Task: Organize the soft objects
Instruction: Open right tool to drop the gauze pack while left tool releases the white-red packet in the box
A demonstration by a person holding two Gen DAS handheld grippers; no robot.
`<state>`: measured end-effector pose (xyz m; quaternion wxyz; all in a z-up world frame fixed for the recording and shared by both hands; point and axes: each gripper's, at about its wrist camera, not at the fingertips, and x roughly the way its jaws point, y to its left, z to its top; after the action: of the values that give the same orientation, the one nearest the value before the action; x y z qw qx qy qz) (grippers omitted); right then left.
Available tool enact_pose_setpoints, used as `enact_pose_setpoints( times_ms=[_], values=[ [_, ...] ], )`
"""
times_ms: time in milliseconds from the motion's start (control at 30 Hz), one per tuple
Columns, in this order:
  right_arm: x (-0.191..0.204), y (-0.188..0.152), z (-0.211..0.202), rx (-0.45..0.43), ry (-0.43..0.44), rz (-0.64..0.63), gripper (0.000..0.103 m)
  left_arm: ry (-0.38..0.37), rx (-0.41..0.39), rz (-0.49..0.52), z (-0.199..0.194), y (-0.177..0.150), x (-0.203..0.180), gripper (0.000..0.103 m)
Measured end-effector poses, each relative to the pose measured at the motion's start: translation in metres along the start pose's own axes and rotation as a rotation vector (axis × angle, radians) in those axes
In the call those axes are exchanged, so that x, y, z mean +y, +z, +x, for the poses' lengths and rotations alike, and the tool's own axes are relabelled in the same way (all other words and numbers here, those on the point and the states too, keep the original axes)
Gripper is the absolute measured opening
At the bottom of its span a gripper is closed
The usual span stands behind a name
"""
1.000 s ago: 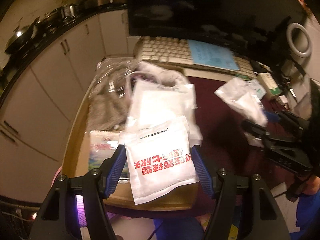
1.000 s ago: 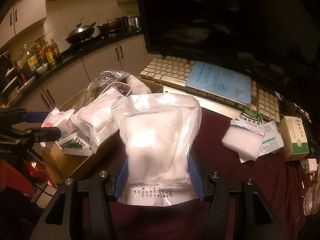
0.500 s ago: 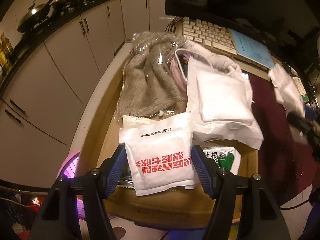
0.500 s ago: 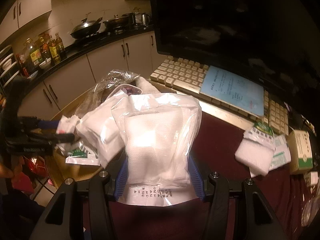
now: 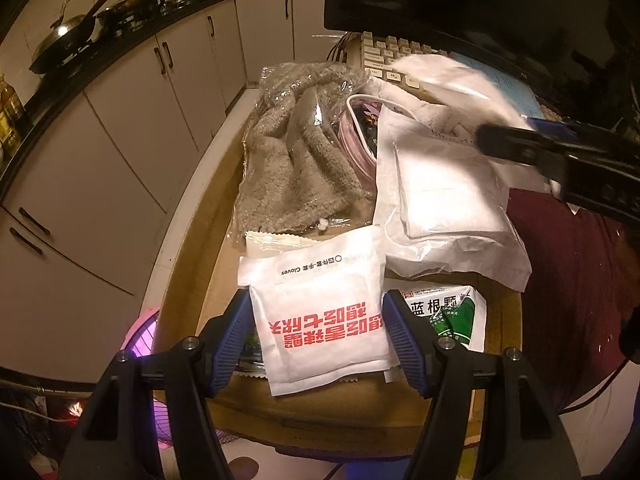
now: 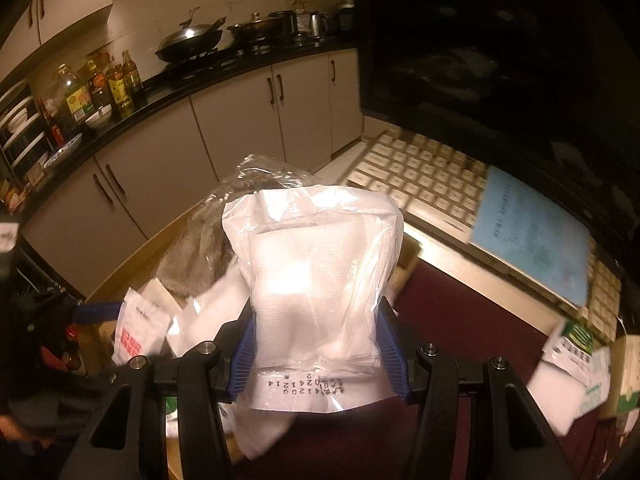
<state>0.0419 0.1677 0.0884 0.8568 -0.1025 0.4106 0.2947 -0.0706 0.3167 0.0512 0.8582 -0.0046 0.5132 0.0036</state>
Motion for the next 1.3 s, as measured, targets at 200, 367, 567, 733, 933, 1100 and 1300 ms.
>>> enact_pose_setpoints(
  times_ms=[200, 367, 567, 733, 933, 1100, 1300],
  values=[
    [0.021, 0.007, 0.022, 0.025, 0.015, -0.049, 0.06, -0.009, 0.009, 0.01, 0.002, -0.003, -0.002, 0.066],
    [0.021, 0.008, 0.031, 0.037, 0.02, -0.055, 0.062, -0.022, 0.007, 0.007, 0.002, -0.003, -0.001, 0.067],
    [0.019, 0.007, 0.033, 0.033, 0.041, -0.041, 0.075, -0.037, 0.015, 0.005, 0.003, -0.002, -0.004, 0.076],
    [0.016, 0.004, 0.026, 0.014, 0.079, -0.016, 0.09, -0.037, 0.025, -0.01, 0.002, -0.003, -0.006, 0.089],
    [0.01, -0.005, 0.005, -0.021, 0.094, 0.017, 0.094, -0.029, 0.017, -0.027, -0.01, -0.008, -0.004, 0.095],
    [-0.006, -0.026, -0.02, -0.048, 0.087, 0.05, 0.097, -0.022, 0.001, -0.025, -0.022, -0.008, -0.009, 0.096],
    [-0.04, -0.057, -0.048, -0.066, 0.066, 0.141, 0.099, -0.044, -0.028, 0.001, -0.039, -0.005, -0.026, 0.097]
  ],
)
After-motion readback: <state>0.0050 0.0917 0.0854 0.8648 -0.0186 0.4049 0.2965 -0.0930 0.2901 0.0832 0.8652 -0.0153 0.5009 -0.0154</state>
